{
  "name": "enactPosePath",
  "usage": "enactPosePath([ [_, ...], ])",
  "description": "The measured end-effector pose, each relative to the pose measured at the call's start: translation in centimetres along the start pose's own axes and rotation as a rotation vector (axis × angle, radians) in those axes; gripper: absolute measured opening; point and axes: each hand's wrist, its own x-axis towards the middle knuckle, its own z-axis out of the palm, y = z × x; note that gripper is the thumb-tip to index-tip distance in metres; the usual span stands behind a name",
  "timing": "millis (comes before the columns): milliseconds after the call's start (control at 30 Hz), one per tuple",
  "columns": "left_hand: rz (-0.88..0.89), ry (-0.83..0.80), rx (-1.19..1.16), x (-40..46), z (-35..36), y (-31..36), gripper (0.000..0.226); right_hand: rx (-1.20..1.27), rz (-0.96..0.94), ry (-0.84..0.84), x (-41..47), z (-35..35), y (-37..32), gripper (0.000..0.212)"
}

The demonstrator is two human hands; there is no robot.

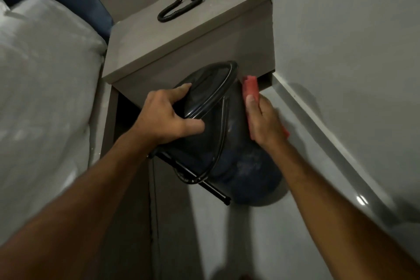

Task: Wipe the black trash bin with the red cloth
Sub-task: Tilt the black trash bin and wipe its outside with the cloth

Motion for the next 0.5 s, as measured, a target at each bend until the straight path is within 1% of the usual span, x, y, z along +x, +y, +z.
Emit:
enactPosePath([
  [33,-0.031,0.015,-0.027,0.1,0.1,-0.3,0.094,0.020,0.013,0.020,0.5,0.3,-0.2,0.068],
  [67,-0.059,0.033,-0.043,0.4,0.1,-0.5,0.095,-0.021,-0.039,0.043,0.1,0.9,-0.6,0.065],
  [100,-0.080,0.049,-0.054,0.5,0.1,-0.7,0.094,-0.146,-0.135,0.060,-0.9,2.1,-1.0,0.059],
  [167,-0.109,0.076,-0.087,1.0,0.0,-1.0,0.083,-0.487,-0.327,0.121,-4.8,5.3,-1.1,0.051],
  [200,-0.128,0.093,-0.107,1.3,-0.1,-1.3,0.076,-0.625,-0.417,0.108,-7.2,6.9,-0.6,0.051],
  [233,-0.145,0.113,-0.125,1.5,-0.1,-1.5,0.070,-0.747,-0.510,0.051,-9.7,8.2,0.1,0.052],
  [267,-0.158,0.130,-0.137,1.6,-0.2,-2.0,0.068,-0.857,-0.602,-0.016,-11.9,9.1,1.2,0.056],
  [300,-0.169,0.135,-0.135,1.5,-0.4,-2.4,0.073,-0.939,-0.675,-0.065,-13.6,9.6,2.4,0.060],
  [333,-0.173,0.125,-0.126,1.5,-0.3,-2.7,0.081,-0.991,-0.700,-0.078,-14.7,9.5,3.6,0.061],
  [400,-0.162,0.084,-0.109,1.4,-0.4,-3.5,0.093,-0.963,-0.615,-0.014,-14.9,9.6,3.9,0.059],
  [433,-0.149,0.061,-0.113,1.5,-0.5,-3.8,0.093,-0.900,-0.550,0.044,-14.1,9.8,3.0,0.059],
  [500,-0.114,0.010,-0.133,1.8,-0.7,-4.2,0.084,-0.729,-0.429,0.185,-10.7,9.7,0.1,0.059],
])
